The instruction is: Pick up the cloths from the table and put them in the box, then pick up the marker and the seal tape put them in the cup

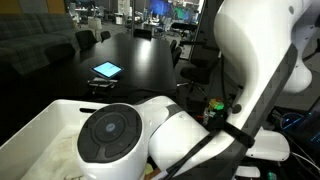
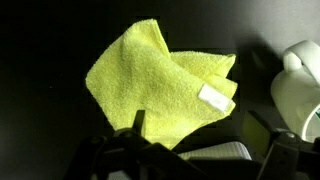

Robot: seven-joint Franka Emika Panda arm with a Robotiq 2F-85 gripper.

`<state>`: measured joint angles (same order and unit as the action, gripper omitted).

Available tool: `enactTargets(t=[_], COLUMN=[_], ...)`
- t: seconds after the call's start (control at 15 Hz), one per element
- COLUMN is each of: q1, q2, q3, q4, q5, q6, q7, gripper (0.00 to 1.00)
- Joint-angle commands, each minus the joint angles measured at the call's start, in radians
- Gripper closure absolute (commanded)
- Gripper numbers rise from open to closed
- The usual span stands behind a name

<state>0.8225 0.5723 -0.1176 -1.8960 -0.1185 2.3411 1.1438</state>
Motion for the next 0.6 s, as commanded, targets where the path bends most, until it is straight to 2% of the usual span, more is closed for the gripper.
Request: enactTargets(t=[0.0,0.53], q1=[-0.045,-0.073], q2=[0.038,0.097], q3=[0.049,0.103], q4=[0.068,0.105], q5=[-0.07,-0.102], q6=[-0.037,-0.023], q7=[0.003,-0.009], gripper=[0.0,0.0])
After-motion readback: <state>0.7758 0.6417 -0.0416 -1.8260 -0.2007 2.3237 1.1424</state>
